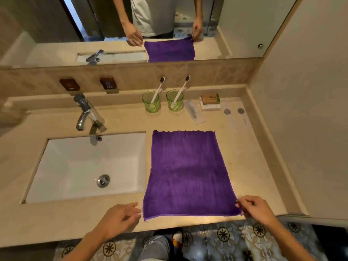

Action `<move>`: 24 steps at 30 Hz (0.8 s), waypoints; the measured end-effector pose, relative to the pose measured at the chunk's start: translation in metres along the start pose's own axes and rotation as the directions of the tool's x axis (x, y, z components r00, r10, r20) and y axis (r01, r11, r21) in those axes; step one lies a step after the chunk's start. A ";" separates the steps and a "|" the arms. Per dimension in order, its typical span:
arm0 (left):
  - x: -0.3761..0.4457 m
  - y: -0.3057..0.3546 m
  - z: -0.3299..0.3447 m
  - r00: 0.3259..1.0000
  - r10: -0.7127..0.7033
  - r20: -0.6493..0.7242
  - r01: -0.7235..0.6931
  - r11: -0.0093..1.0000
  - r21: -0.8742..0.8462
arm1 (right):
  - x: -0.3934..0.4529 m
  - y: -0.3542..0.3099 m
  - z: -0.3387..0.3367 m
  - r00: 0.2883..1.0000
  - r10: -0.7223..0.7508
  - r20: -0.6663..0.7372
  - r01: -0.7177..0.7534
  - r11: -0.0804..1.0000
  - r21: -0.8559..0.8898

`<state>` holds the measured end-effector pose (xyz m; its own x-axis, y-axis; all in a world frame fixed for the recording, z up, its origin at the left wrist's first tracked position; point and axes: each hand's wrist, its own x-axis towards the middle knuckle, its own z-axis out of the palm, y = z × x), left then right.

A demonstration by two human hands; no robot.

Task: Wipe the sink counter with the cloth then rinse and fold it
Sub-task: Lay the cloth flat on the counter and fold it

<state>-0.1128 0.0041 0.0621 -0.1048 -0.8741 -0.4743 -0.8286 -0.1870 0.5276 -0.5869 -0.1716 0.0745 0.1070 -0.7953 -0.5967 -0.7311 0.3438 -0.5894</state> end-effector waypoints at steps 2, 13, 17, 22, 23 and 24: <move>0.015 0.010 -0.017 0.985 -0.142 -0.097 0.119 0.970 -0.211 | 0.007 -0.012 -0.009 0.995 0.089 -0.047 -0.082 0.988 0.131; 0.194 0.038 -0.101 0.845 -0.456 -0.280 0.223 0.776 -0.590 | 0.137 -0.124 -0.007 0.982 0.067 -0.179 -0.038 0.986 0.160; 0.235 0.037 -0.110 0.799 -0.513 -0.314 0.250 0.757 -0.603 | 0.185 -0.154 -0.006 0.974 0.036 -0.225 -0.005 0.991 0.134; 0.265 0.035 -0.111 0.693 -0.669 -0.269 0.497 0.714 -0.493 | 0.228 -0.165 -0.005 0.970 0.065 -0.235 -0.073 0.997 -0.022; 0.269 0.038 -0.110 0.673 -0.688 -0.271 0.540 0.707 -0.456 | 0.234 -0.165 -0.004 0.970 0.055 -0.237 -0.075 0.994 -0.076; 0.273 0.042 -0.110 0.659 -0.700 -0.277 0.568 0.704 -0.426 | 0.238 -0.166 -0.003 0.972 0.028 -0.232 -0.063 0.988 -0.142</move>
<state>-0.1157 -0.2915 0.0317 0.6629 -0.5692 -0.4865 -0.4085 -0.8194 0.4020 -0.4424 -0.4196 0.0314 -0.0729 -0.8793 -0.4706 -0.8247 0.3185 -0.4673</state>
